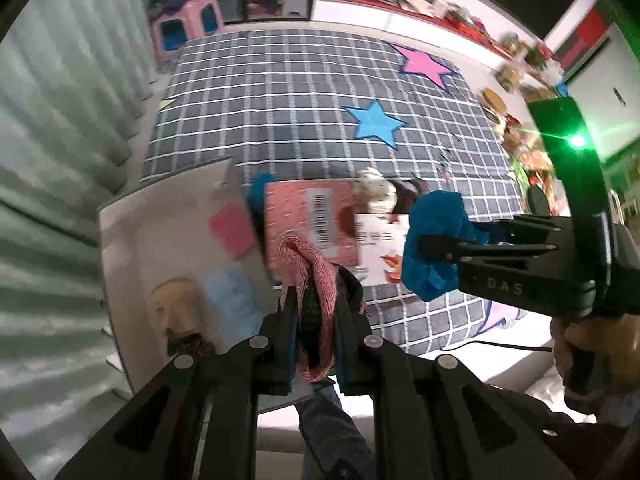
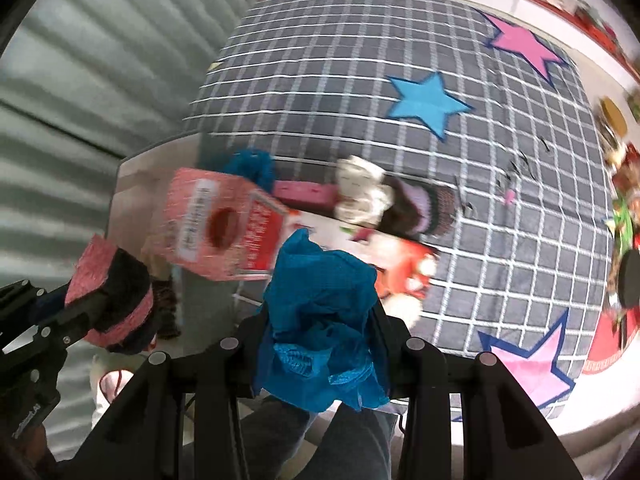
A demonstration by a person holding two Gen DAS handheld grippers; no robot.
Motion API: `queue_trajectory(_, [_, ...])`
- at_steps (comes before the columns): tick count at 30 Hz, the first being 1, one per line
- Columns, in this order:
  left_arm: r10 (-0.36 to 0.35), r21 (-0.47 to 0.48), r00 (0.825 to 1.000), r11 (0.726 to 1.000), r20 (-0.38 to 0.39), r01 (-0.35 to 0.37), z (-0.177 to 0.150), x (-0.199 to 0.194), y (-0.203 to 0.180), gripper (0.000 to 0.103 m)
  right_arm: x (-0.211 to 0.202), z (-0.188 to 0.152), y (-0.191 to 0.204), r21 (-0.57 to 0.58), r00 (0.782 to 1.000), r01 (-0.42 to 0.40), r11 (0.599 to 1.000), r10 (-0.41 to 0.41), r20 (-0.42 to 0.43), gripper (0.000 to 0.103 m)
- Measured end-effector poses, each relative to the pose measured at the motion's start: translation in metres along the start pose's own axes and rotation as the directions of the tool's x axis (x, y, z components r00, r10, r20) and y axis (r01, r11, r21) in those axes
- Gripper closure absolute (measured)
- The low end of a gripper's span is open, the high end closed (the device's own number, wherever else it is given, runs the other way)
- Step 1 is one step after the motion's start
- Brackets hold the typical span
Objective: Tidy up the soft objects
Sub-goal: 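Carry the sock and blue cloth with both tools over the white box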
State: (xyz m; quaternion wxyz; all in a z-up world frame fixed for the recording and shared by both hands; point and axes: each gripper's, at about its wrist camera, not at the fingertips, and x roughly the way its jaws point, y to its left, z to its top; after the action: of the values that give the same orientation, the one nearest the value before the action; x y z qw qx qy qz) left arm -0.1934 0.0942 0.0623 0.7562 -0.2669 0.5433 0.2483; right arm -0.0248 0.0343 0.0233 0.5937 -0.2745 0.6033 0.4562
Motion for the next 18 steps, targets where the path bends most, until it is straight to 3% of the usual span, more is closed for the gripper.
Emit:
queue_trajectory(10, [0.027, -0.147, 0.999, 0.989, 0.02, -0.024, -0.019, -0.007, 0.054, 0.087, -0.003, 0.013, 0.061, -0.136, 1.0, 0.0, 0.991, 0.001, 0.007, 0.061])
queue_trajectory(18, [0.067, -0.232, 0.998, 0.97, -0.008, -0.067, -0.033, 0.005, 0.088, 0.087, 0.001, 0.021, 0.107, -0.235, 1.0, -0.013, 0.972, 0.012, -0.005, 0.061])
